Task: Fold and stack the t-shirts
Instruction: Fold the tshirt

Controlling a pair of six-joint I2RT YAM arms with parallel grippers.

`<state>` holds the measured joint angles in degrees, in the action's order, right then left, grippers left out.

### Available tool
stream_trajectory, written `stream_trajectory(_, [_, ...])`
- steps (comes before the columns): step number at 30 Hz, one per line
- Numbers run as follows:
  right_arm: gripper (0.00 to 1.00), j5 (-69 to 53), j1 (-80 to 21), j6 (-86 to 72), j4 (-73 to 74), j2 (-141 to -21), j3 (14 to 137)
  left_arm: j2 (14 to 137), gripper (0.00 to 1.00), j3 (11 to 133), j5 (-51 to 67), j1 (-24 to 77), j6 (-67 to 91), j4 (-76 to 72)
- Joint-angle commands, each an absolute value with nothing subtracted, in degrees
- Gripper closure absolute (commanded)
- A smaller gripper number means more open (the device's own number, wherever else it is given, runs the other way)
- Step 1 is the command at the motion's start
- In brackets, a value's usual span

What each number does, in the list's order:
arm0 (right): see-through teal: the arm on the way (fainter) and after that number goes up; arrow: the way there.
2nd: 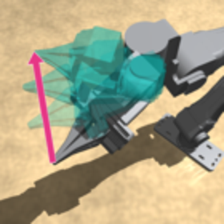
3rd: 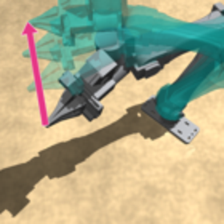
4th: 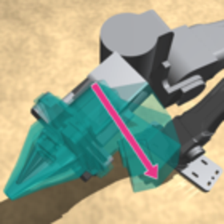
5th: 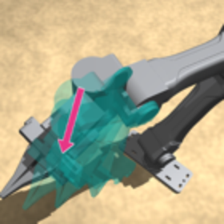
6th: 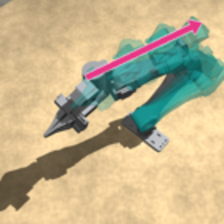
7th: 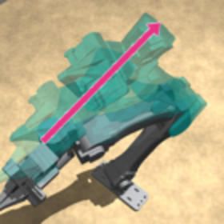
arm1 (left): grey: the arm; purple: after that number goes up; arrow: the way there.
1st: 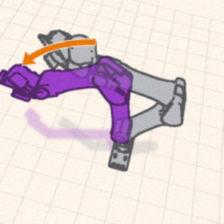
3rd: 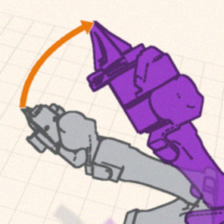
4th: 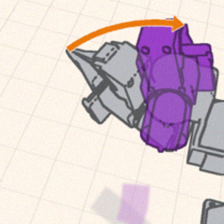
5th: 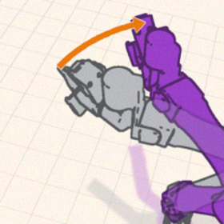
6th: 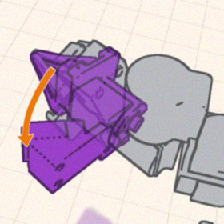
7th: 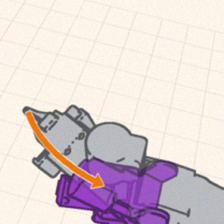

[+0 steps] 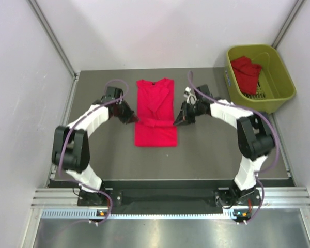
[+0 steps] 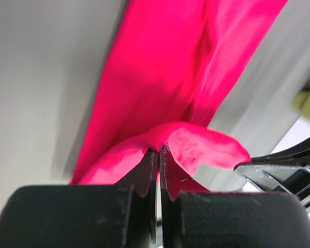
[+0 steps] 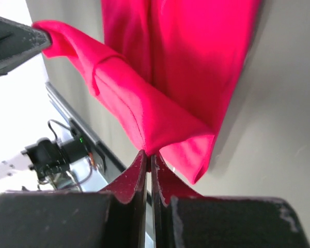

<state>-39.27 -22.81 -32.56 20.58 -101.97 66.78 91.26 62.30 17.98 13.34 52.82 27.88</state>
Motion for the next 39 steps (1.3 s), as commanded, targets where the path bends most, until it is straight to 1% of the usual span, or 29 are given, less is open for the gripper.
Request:
stream_trajectory(1, [1.00,-42.9,-19.8,-28.0,27.1,-109.1,78.4,99.4,1.00,70.8,21.6,11.3,49.3,25.0])
stream_trajectory(5, [1.00,-45.2,-17.5,-27.8,30.4,-116.5,88.0,105.9,1.00,78.1,23.4,9.8,49.2,24.8])
stream_trajectory(10, [1.00,-47.3,-16.3,-25.9,34.6,-123.4,97.0,110.6,1.00,81.1,24.8,8.6,50.5,23.3])
stream_trajectory(12, [1.00,-48.2,-15.9,-25.7,34.6,-125.0,97.8,111.8,1.00,82.2,25.7,8.4,50.8,22.5])
stream_trajectory(14, [0.98,-48.9,-15.7,-25.7,34.6,-126.0,98.7,113.6,1.00,83.5,26.5,8.3,51.2,22.6])
stream_trajectory(21, [0.94,-49.1,-15.2,-25.7,34.6,-129.6,100.5,115.3,1.00,84.6,25.2,7.7,50.3,23.8])
stream_trajectory(22, [0.90,-48.9,-14.9,-25.8,34.6,-130.1,101.7,116.0,0.98,85.1,24.9,7.6,49.5,24.9])
stream_trajectory(23, [0.87,-48.3,-14.7,-26.2,34.5,-130.7,102.4,116.4,0.92,86.5,24.3,7.5,48.9,26.0])
stream_trajectory(24, [0.84,-47.9,-13.9,-26.4,34.5,-132.1,103.5,117.0,0.79,87.6,23.4,7.3,48.1,27.1])
stream_trajectory(25, [0.78,-47.6,-13.5,-26.5,34.7,-132.8,106.5,117.7,0.76,89.2,21.8,7.2,45.6,30.4])
stream_trajectory(26, [0.75,-47.7,-12.8,-27.0,34.7,-133.5,108.1,117.9,0.71,93.0,20.1,7.1,44.0,32.2])
stream_trajectory(27, [0.73,-48.3,-11.5,-28.1,34.1,-134.7,111.2,117.8,0.63,94.6,18.4,7.2,42.5,33.6])
stream_trajectory(28, [0.69,-48.5,-10.8,-28.7,33.8,-135.2,112.7,117.0,0.58,96.2,16.2,7.1,39.8,34.7])
stream_trajectory(30, [0.65,-49.0,-9.3,-30.6,33.7,-135.7,116.7,115.7,0.53,100.0,14.5,7.1,37.5,36.5])
stream_trajectory(32, [0.62,-48.8,-8.4,-31.1,33.7,-134.0,117.4,113.9,0.53,102.6,13.1,7.2,35.6,38.4])
stream_trajectory(34, [0.57,-48.6,-8.5,-30.0,34.2,-131.6,115.2,111.3,0.52,101.7,14.3,7.2,35.2,38.5])
stream_trajectory(37, [0.56,-47.4,-9.6,-26.3,34.7,-124.8,105.8,106.4,0.55,93.8,20.9,8.3,35.7,33.9])
stream_trajectory(38, [0.56,-45.7,-10.7,-25.1,34.8,-122.9,103.1,105.2,0.57,88.2,26.1,9.5,36.1,32.0])
stream_trajectory(39, [0.56,-45.0,-11.5,-23.2,34.8,-119.4,97.4,102.8,0.58,85.4,27.9,10.4,36.6,27.6])
